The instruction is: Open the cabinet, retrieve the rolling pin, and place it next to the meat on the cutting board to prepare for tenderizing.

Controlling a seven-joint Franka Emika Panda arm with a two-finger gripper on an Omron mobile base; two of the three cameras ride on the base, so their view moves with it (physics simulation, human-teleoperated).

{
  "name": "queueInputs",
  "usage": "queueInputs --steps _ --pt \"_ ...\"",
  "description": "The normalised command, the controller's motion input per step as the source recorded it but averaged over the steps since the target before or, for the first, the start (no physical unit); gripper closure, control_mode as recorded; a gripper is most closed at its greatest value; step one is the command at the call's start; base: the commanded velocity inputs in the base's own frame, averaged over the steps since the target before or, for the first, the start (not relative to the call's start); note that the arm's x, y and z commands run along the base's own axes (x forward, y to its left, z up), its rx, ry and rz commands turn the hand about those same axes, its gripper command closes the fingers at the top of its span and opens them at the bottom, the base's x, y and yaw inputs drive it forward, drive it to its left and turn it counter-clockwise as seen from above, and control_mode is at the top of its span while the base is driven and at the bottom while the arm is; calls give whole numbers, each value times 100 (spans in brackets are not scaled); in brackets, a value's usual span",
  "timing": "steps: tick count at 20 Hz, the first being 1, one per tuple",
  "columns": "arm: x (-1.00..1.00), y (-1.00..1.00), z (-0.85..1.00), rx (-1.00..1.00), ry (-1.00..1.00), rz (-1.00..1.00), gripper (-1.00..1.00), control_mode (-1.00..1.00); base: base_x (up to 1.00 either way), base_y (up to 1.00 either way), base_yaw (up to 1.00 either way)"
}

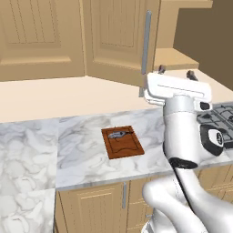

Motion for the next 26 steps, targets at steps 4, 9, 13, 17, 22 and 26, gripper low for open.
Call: queueInputs --steps 4,9,13,17,22,26 --pt "-1 -45 29 30 3 14 -100 -100 0 0 0" --pt "4 -42 7 27 7 25 -100 -100 0 0 0" --pt "30 -28 0 29 12 33 -100 -100 0 0 0" --pt "49 -14 0 29 18 36 -100 -100 0 0 0" --pt "57 -9 0 29 20 37 -100 -100 0 0 0" --pt "47 -11 0 29 18 35 -100 -100 0 0 0"
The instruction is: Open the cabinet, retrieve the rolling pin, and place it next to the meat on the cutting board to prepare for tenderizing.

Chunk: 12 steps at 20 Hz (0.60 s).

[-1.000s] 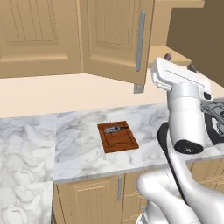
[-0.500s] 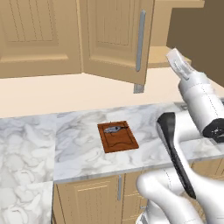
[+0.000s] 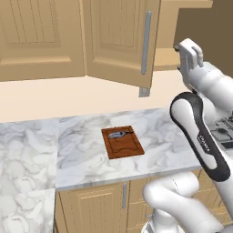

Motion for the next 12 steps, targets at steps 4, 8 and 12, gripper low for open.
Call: queueInputs --steps 4,8,12 --pt "31 -13 -1 27 15 34 -100 -100 0 0 0" --pt "31 -5 -5 24 16 32 -100 -100 0 0 0" --pt "33 0 -8 15 15 23 -100 -100 0 0 0"
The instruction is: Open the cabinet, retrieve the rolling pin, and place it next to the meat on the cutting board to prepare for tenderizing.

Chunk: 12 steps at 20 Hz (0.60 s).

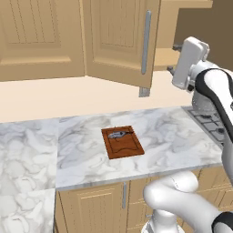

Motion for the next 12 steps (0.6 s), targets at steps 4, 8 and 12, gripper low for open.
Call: queueInputs --steps 4,8,12 --pt "54 0 -3 9 14 16 -100 -100 0 0 0" --pt "57 15 -7 1 10 11 -100 -100 0 0 0" --pt "51 23 -8 0 5 9 -100 -100 0 0 0"
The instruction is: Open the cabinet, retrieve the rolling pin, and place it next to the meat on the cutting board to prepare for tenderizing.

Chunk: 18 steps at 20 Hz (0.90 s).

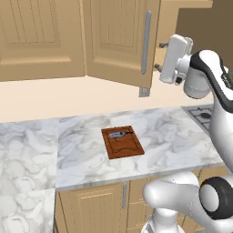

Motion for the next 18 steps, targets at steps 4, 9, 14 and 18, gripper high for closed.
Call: queueInputs --steps 4,9,14,18 --pt "49 24 -8 0 4 8 -100 -100 0 0 0" --pt "35 27 -7 0 1 7 -100 -100 0 0 0" --pt "10 44 -1 0 0 10 -100 -100 0 0 0" --pt "0 51 0 -1 0 14 -100 -100 0 0 0"
